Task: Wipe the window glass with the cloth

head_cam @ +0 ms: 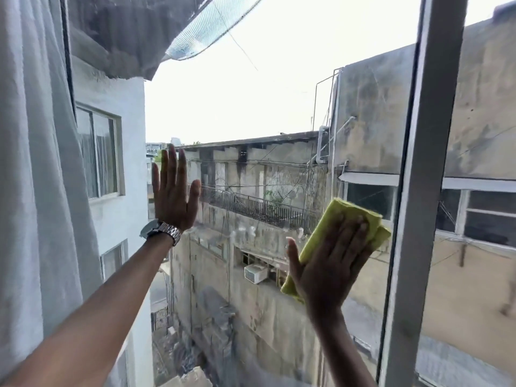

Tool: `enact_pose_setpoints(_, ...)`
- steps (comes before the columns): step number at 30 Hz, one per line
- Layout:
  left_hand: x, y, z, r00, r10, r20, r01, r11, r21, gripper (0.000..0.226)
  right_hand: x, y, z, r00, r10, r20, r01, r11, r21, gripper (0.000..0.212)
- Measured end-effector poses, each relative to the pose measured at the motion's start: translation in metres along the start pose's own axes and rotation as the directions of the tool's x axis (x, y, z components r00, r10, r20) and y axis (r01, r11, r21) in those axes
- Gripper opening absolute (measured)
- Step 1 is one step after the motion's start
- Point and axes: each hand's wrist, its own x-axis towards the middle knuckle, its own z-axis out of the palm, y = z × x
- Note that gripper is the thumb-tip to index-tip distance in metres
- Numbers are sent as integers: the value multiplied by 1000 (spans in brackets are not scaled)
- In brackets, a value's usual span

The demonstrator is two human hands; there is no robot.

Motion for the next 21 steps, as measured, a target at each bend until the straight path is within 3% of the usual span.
enact_pose_setpoints(7, -5, -21, 22, 987, 42, -158, -62, 991, -120, 60, 157, -115, 16, 972, -56, -230, 76, 994, 80, 93)
enact_pose_setpoints(11, -5, -28, 26, 976, 60, -208, -91, 985, -147, 56, 122, -153, 29, 941, -264, -212, 283, 957, 61, 75)
enact_pose_setpoints(16, -6, -23, 18, 978, 48, -201, -78, 986, -145, 57, -30, -81, 23, 837, -546, -11, 545, 837, -54, 68)
enact_pose_setpoints(18, -7, -20, 15, 983, 41, -178, -68, 987, -145, 57, -49, -36, 12, 834, -551, 30, 552, 832, -63, 69)
enact_pose_setpoints(21, -6, -19, 10, 987, 48, -151, -69, 989, -133, 57, 10, -4, 1, 902, -428, -51, 421, 901, -104, 65)
